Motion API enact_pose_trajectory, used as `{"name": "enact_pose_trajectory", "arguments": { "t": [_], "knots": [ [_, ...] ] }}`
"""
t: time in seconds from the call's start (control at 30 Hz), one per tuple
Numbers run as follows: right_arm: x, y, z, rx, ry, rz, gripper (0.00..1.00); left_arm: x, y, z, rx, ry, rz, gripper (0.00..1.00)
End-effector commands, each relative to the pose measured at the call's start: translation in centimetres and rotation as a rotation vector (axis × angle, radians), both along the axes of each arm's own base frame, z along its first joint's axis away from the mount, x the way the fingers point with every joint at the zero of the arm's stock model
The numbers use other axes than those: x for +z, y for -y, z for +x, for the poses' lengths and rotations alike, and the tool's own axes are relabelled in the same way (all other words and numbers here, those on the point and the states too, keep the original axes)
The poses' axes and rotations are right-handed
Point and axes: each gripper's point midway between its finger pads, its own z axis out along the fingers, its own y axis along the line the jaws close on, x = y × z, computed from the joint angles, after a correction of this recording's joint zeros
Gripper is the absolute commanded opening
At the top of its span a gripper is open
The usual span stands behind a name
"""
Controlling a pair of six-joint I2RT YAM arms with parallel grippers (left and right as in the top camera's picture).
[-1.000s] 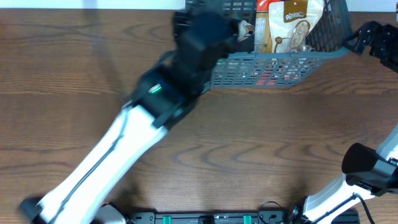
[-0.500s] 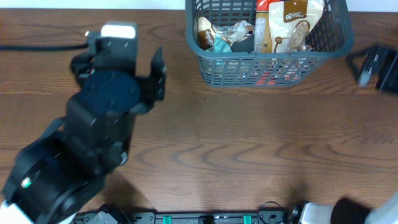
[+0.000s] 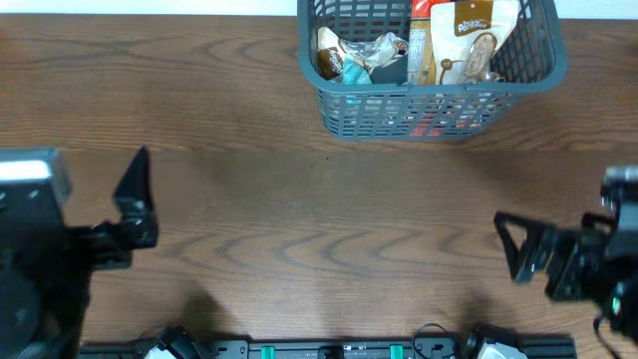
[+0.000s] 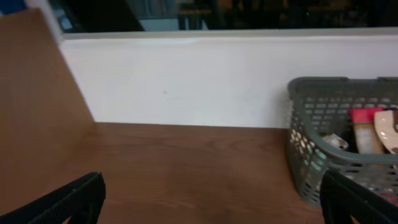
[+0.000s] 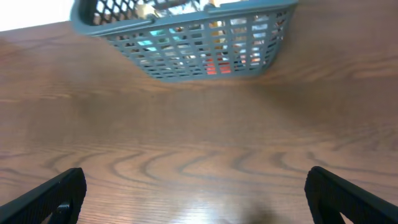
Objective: Pack container
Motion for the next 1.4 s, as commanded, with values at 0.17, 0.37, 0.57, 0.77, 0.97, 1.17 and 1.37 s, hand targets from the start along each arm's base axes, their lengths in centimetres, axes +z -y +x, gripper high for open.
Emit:
{"name": "enact_pose_trajectory", "arguments": {
  "t": [0.17,0.37,0.57,0.77,0.97,1.17,1.37],
  "knots": [
    [0.4,-0.9,-1.8,-0.056,0.031,0.089,0.99,-0.1,-1.2,-0.7,0.033,0.003,0.017,0.99],
    [0.4,-0.9,-1.9,-0.100,0.019,0.142,0.99,-0.1,-1.2,-0.7,0.034,0.003,0.017,0.99],
    [0.6,-1.7,-1.9,-0.074,0.020,0.185,0.99,-0.1,-1.2,-0.7,0.033,0.003,0.017,0.98],
    [0.5,-1.5,-1.9,-0.081,0.020,0.179,0.99,-0.1,-1.2,-0.7,0.034,0.003,0.017,0.99],
    [0.3,-0.4,-1.9,-0.041,0.038,0.029,0.99,-0.1,-1.2,-0.7,0.033,0.003,0.017,0.99],
    [-0.2,1.5,-1.9,-0.082,0.026,-0.101,0.99,-0.1,-1.2,-0.7,0.033,0.003,0.017,0.99],
    [-0.2,2.9,-0.4,-0.096,0.094,-0.189,0.99,-0.1,-1.2,-0.7,0.033,0.003,0.017,0.99]
  ]
}}
